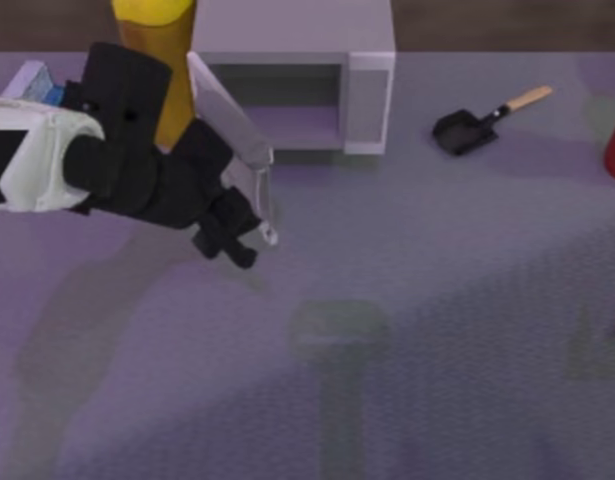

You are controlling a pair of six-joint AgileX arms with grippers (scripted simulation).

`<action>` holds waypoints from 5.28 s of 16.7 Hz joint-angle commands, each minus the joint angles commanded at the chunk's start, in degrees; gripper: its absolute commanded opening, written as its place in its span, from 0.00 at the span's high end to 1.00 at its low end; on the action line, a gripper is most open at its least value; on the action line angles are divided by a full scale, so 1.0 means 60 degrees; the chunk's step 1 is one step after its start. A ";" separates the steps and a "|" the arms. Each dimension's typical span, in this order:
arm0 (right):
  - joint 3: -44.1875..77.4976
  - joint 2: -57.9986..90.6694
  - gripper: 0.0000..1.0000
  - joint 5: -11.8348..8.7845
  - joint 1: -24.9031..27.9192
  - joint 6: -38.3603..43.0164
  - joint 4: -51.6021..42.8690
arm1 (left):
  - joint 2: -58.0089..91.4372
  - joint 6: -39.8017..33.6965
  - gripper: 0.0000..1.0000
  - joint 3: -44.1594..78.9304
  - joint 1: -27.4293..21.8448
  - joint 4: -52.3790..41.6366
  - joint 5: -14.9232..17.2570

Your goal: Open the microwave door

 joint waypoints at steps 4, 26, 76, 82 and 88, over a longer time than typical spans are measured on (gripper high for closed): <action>0.0000 0.0000 0.00 0.0000 0.0000 0.0000 0.0000 | 0.0000 0.0000 1.00 0.0000 0.0000 0.0000 0.0000; 0.0000 0.0000 0.00 0.0000 0.0000 0.0000 0.0000 | 0.0016 0.0066 1.00 -0.0045 -0.0006 -0.0071 0.0109; 0.0000 0.0000 0.00 0.0000 0.0000 0.0000 0.0000 | 0.0033 0.1539 1.00 0.0154 0.0614 -0.0795 0.0897; 0.0000 0.0000 0.00 0.0000 0.0000 0.0000 0.0000 | 0.0033 0.1539 1.00 0.0154 0.0614 -0.0795 0.0897; 0.0000 0.0000 0.00 0.0000 0.0000 0.0000 0.0000 | 0.0033 0.1539 1.00 0.0154 0.0614 -0.0795 0.0897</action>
